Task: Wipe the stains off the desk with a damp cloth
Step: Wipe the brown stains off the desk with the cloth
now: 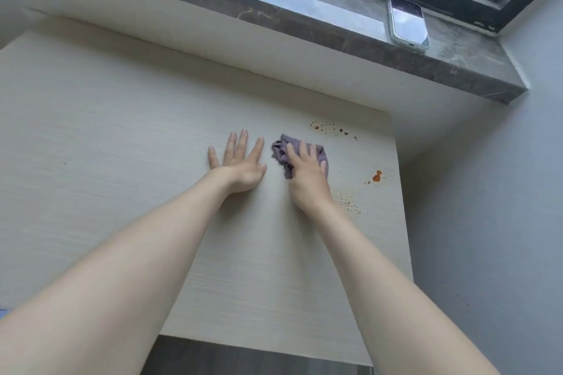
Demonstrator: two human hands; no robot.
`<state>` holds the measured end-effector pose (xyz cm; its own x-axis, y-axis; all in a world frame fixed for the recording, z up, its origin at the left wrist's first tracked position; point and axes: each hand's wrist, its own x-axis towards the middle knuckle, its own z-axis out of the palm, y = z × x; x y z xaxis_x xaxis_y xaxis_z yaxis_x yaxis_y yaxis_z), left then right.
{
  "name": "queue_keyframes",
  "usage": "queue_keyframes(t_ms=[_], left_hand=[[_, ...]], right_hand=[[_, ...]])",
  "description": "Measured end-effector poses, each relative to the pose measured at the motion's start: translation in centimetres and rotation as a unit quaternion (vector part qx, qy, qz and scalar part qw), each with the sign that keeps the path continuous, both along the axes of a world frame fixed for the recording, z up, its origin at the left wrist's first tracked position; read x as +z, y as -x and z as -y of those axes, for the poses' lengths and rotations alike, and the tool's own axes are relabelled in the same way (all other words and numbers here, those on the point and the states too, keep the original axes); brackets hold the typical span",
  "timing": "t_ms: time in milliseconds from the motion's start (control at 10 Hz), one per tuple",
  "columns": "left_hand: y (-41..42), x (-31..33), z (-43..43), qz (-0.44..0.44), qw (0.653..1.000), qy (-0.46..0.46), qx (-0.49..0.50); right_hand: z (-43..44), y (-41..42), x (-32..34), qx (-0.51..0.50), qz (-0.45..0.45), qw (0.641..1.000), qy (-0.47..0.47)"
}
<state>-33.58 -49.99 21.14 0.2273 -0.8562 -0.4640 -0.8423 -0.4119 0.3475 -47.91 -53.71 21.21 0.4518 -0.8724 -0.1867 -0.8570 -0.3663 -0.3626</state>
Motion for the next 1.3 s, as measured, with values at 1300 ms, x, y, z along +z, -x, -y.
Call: queue_keyframes(t_ms=[1300], left_hand=[[-0.1,0.2,0.3,-0.017,1.0,-0.011,0.003]], right_hand=[[7.0,0.3,-0.5,0.064,0.01,0.998,0.012]])
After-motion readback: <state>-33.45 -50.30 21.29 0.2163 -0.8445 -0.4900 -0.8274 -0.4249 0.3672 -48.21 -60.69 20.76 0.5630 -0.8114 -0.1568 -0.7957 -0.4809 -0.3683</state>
